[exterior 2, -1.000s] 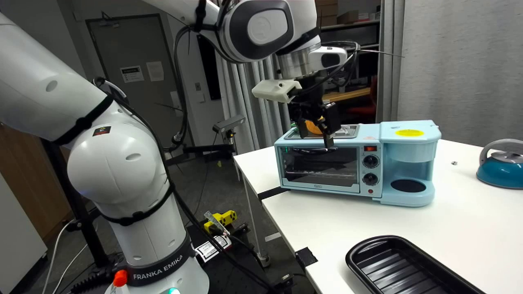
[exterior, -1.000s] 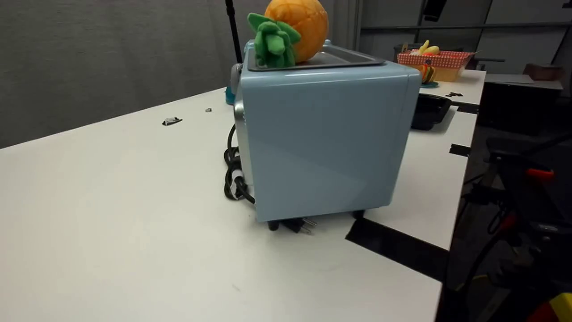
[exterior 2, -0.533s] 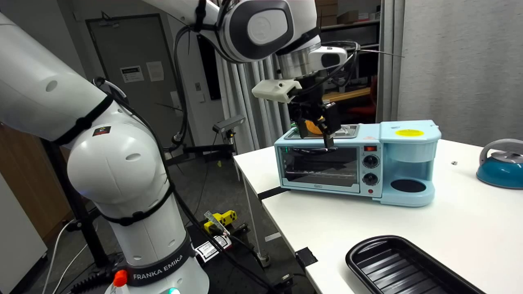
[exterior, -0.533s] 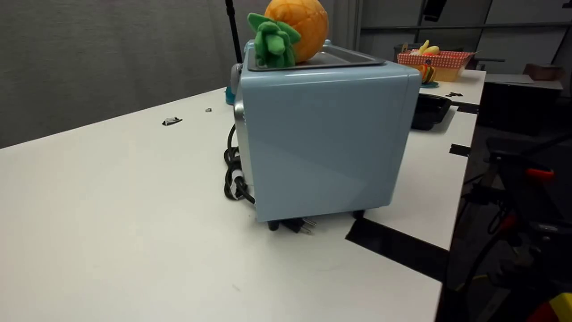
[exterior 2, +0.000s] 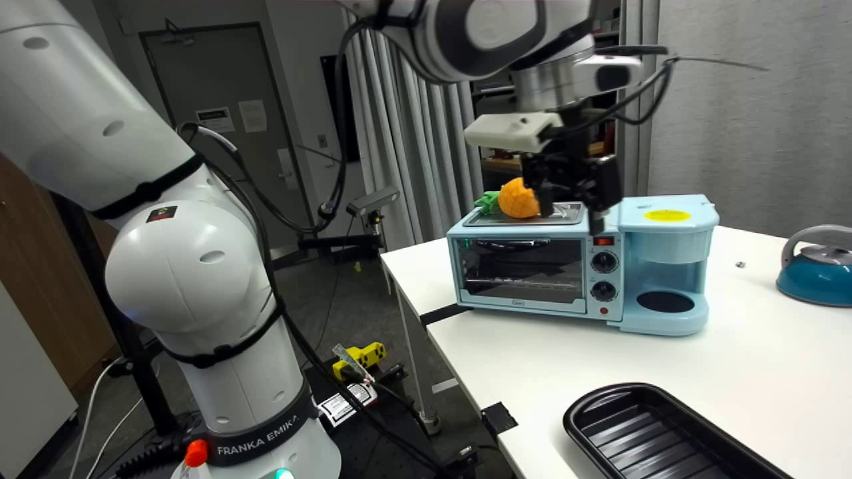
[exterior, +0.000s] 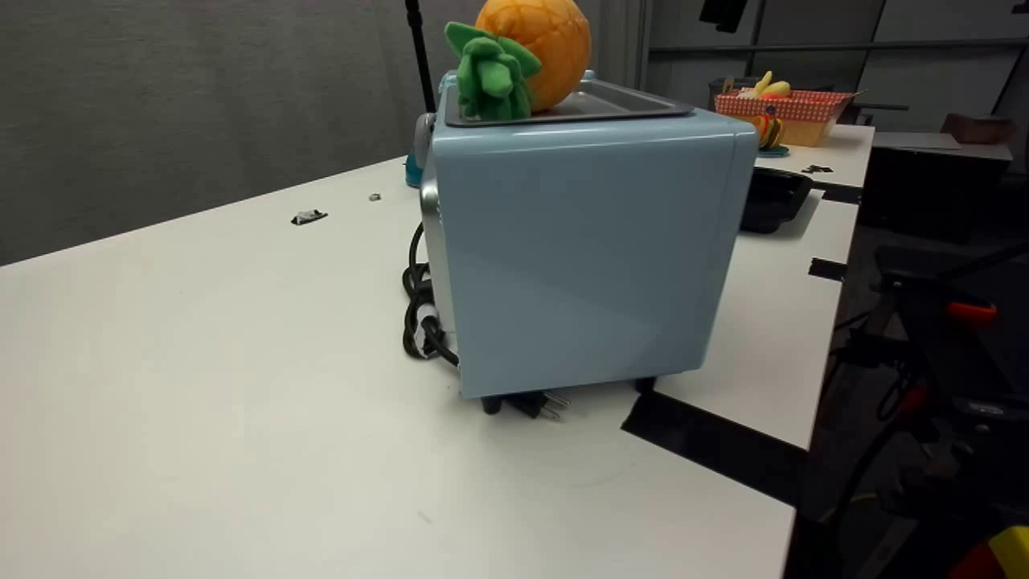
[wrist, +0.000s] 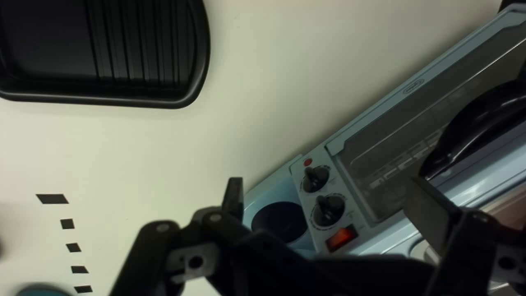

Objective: Press the button on top of the breakfast maker

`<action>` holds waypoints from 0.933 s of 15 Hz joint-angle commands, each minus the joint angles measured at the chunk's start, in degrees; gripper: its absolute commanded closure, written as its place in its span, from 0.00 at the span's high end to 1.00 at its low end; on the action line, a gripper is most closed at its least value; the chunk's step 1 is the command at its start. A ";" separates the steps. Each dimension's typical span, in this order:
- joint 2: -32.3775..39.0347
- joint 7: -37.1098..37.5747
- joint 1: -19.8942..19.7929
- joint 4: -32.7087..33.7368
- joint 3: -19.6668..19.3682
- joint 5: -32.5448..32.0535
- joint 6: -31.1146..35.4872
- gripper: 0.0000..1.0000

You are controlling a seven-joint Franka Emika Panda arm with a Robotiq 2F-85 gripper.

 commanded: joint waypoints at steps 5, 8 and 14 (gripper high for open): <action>14.21 -4.40 -2.39 14.13 -1.21 2.50 -4.23 1.00; 16.47 -4.56 -2.54 16.16 -1.06 2.60 -4.95 1.00; 16.51 -4.46 -2.47 16.88 -0.71 2.59 -5.30 1.00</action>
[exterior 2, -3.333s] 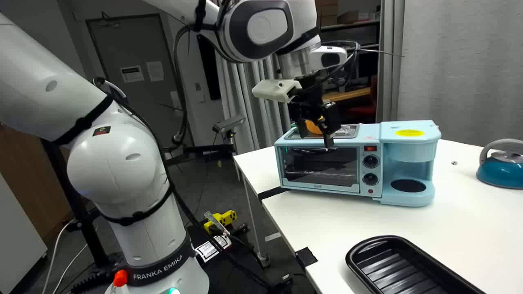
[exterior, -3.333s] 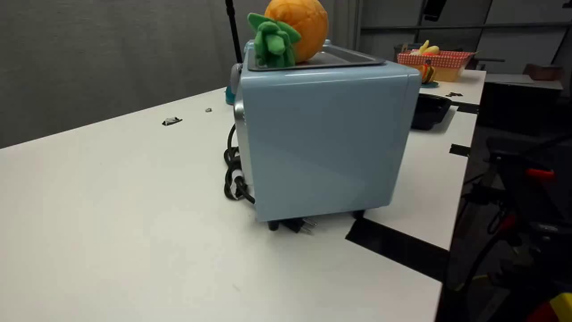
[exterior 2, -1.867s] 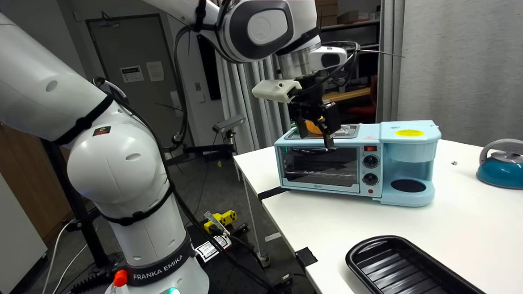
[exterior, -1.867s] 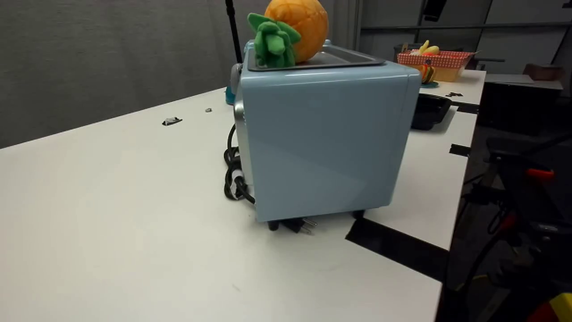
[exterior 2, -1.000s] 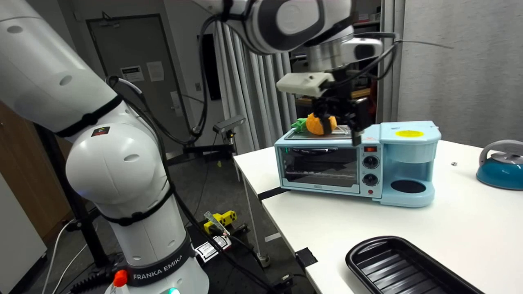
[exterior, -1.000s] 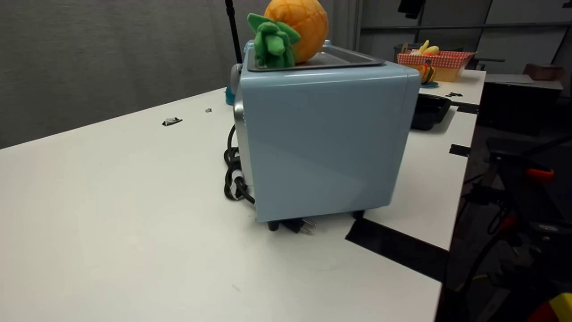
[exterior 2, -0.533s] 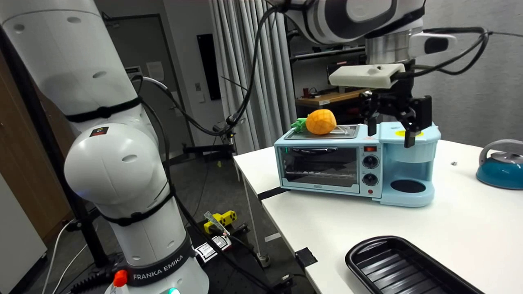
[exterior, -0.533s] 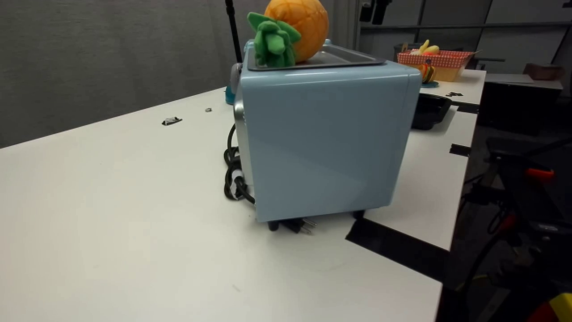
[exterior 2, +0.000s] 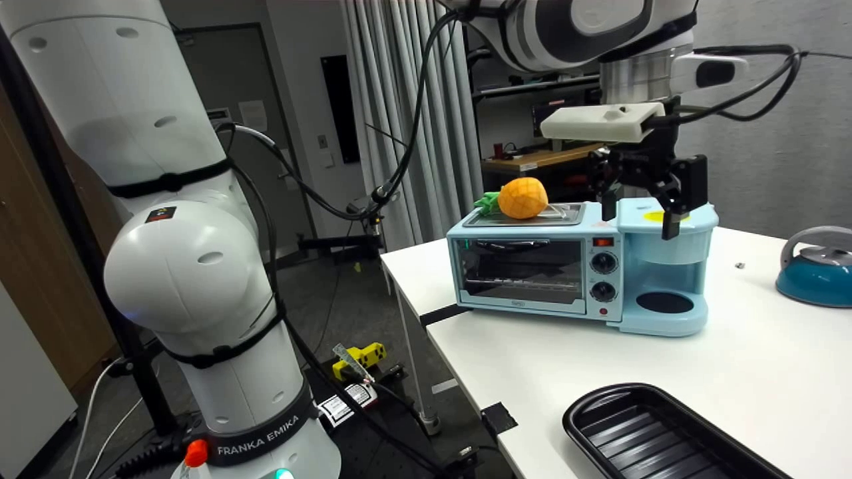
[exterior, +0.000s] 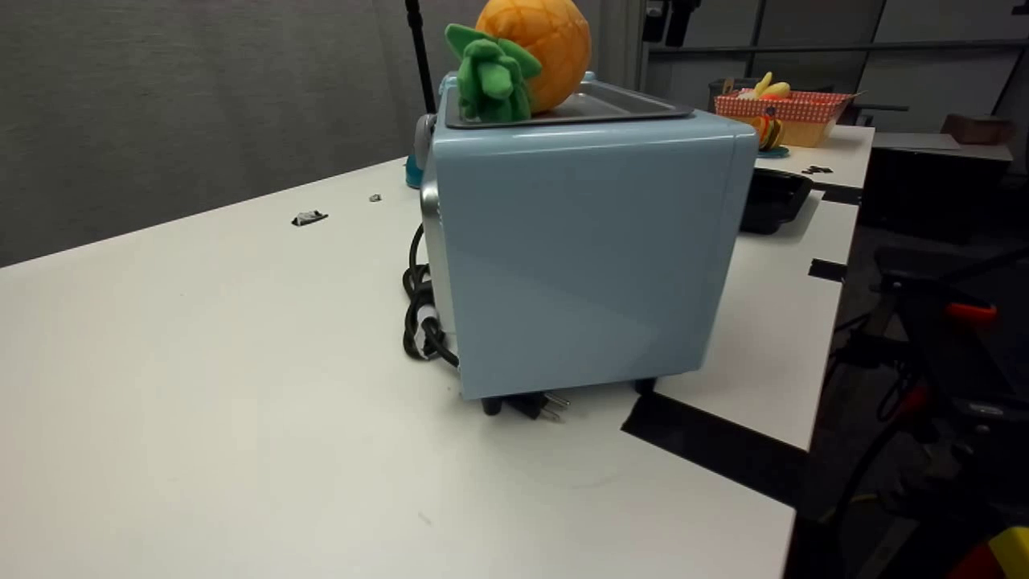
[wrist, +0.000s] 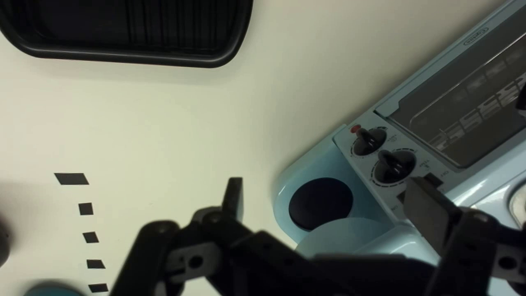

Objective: Press the button on top of the breakfast maker

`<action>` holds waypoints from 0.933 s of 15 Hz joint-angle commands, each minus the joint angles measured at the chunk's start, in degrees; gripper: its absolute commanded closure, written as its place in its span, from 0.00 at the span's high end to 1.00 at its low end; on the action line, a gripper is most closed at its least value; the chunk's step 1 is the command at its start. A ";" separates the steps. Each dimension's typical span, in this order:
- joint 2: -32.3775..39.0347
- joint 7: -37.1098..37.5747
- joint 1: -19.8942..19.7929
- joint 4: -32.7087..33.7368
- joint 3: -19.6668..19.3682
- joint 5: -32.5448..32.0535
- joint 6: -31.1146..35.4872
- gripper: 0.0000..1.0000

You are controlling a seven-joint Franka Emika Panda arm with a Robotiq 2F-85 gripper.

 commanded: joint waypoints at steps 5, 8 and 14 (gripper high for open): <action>-0.32 -0.22 -0.64 4.07 4.85 0.63 -1.08 1.00; 1.49 -0.17 -0.37 8.44 6.48 0.84 -1.03 1.00; 2.71 0.11 -0.75 10.54 8.05 -0.01 -0.09 1.00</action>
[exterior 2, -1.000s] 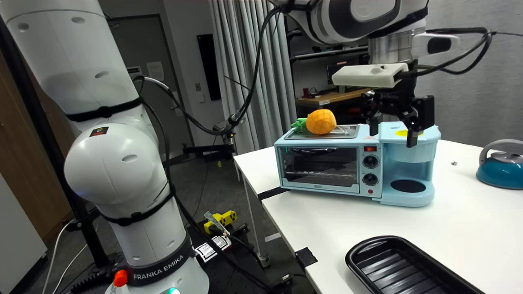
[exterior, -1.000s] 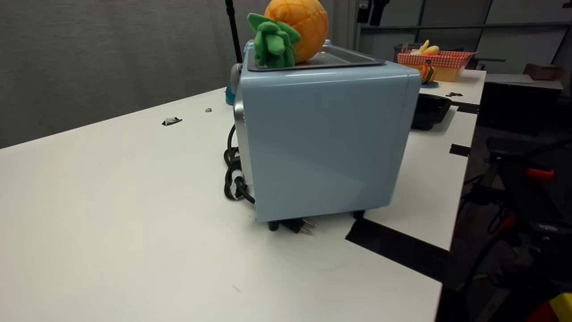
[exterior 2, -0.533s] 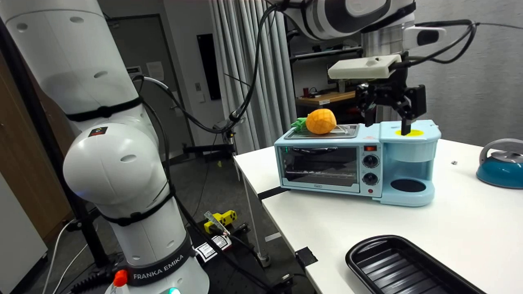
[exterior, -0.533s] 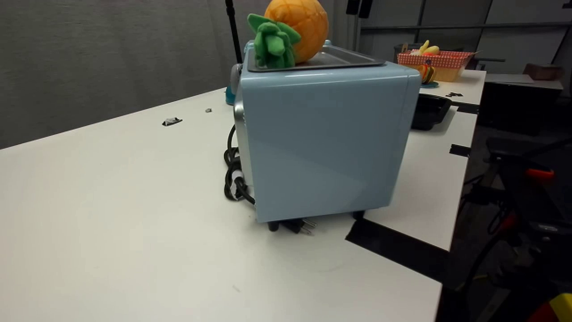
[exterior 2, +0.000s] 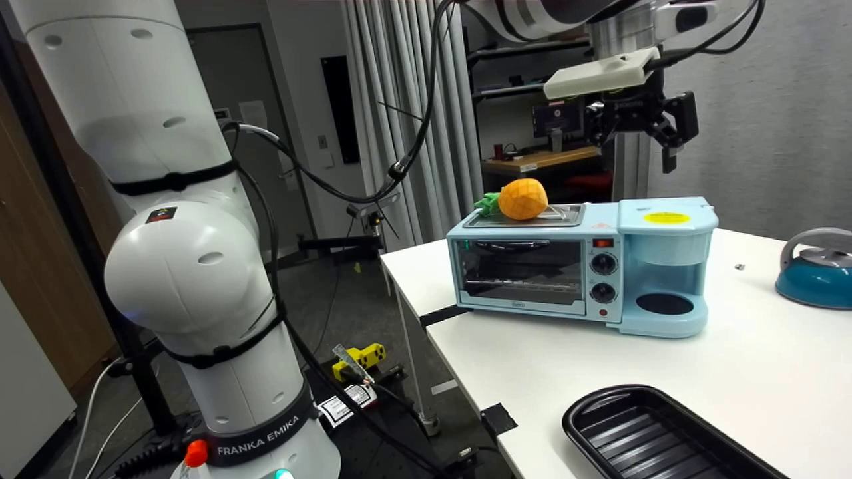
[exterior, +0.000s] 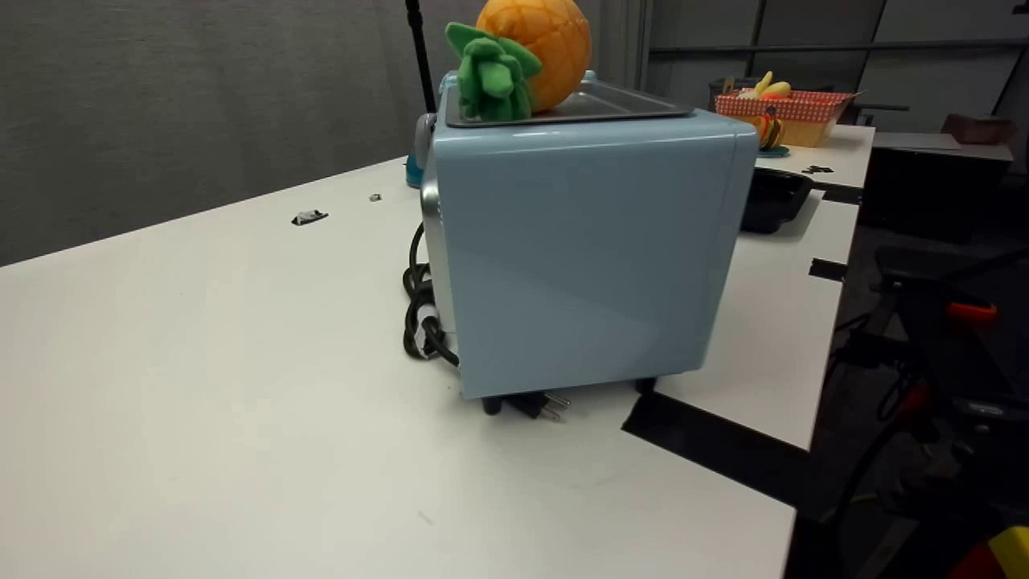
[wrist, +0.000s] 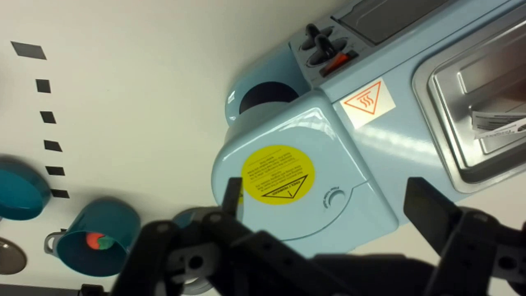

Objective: Press the button on top of the breakfast maker

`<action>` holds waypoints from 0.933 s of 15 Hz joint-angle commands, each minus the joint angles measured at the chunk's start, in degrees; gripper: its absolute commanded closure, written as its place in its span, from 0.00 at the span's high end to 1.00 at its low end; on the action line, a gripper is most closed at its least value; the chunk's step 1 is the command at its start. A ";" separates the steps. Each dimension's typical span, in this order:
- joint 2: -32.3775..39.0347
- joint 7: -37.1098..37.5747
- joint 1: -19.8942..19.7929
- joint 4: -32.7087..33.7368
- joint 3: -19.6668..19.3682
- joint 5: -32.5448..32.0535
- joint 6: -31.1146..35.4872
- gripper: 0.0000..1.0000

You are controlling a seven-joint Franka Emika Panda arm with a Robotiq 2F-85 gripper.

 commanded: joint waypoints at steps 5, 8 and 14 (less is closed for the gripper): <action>0.09 0.03 -0.57 -0.09 0.55 -0.01 -0.13 1.00; 0.99 0.34 -0.24 1.40 0.96 -0.56 -2.36 1.00; 4.07 0.95 0.58 5.56 3.12 0.53 -6.53 1.00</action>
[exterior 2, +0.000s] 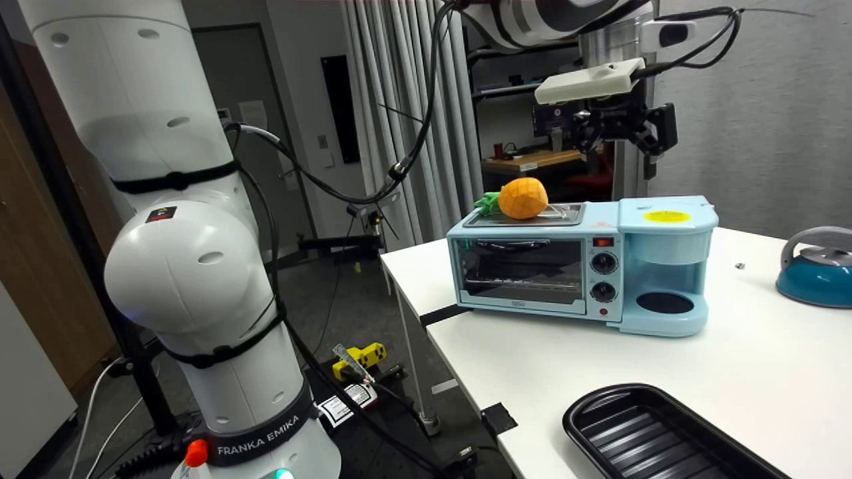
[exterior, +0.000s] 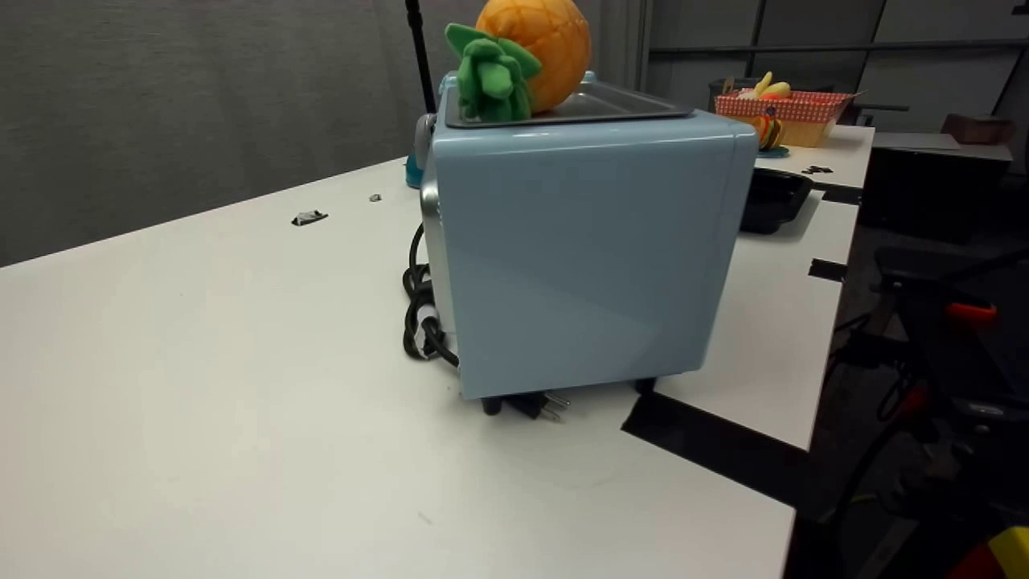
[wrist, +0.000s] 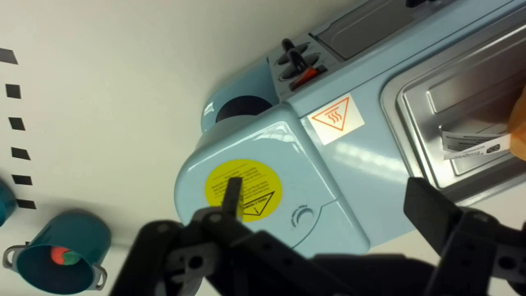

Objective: Press the button on top of the breakfast maker

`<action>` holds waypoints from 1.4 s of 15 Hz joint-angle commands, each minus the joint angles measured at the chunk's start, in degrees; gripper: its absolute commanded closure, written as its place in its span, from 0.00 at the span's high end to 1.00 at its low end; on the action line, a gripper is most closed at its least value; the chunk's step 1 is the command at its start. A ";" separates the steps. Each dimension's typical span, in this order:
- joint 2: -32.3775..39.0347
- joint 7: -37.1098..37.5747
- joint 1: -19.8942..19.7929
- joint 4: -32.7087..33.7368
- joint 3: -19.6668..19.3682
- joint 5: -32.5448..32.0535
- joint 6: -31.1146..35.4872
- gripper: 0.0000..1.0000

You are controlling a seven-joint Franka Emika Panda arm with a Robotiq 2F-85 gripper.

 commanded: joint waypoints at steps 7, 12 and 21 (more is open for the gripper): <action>8.27 1.20 0.24 12.45 2.06 0.12 -6.49 1.00; 12.46 0.96 -0.20 14.92 2.35 0.90 -3.20 1.00; 14.64 1.30 -0.32 17.20 2.61 0.20 -3.30 1.00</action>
